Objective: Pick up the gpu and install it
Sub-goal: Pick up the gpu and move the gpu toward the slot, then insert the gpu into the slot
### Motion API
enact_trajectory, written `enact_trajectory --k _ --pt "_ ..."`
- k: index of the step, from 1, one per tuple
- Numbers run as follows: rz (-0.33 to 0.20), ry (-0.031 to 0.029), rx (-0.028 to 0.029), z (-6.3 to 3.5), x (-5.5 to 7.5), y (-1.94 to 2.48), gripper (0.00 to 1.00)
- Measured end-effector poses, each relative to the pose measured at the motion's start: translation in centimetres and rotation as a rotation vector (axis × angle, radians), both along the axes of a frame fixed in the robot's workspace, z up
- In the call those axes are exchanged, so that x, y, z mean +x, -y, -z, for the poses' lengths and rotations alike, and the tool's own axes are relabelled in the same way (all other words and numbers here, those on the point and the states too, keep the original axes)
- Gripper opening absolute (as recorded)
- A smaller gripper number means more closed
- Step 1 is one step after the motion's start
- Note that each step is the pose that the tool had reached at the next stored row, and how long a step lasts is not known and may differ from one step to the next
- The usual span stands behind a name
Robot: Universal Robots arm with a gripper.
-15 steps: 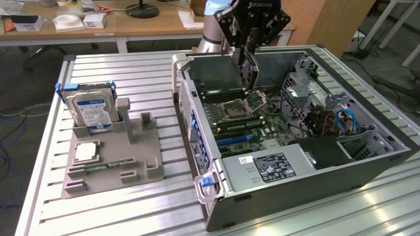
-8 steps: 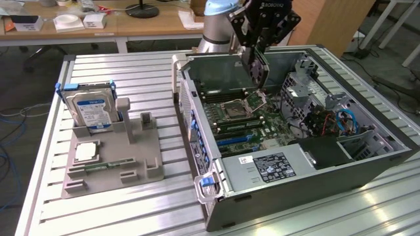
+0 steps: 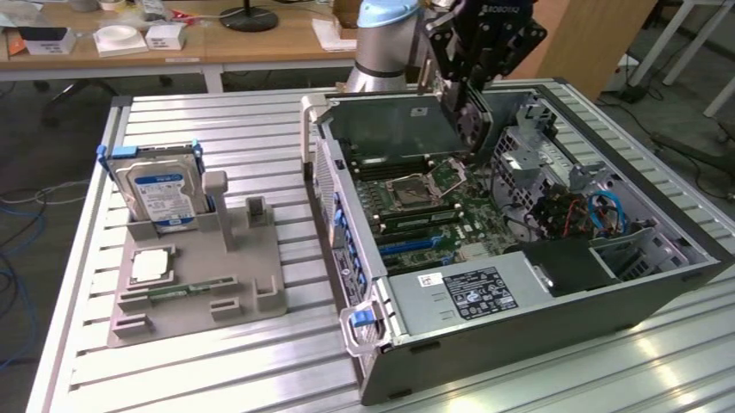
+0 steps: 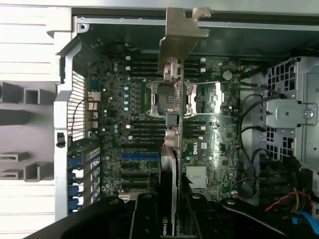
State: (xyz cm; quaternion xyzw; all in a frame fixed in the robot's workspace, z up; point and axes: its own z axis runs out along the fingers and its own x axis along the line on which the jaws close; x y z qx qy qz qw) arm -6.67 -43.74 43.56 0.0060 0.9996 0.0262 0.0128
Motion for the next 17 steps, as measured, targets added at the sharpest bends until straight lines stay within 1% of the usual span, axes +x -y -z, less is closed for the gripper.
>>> enact_trajectory --k 4,5,17 --pt "0.000 -0.0001 0.0000 0.00 1.5 0.00 0.26" --pt "0.000 -0.0001 0.0000 -0.01 1.7 0.00 0.26" --pt "0.002 0.0000 0.0001 0.00 1.7 0.00 0.26"
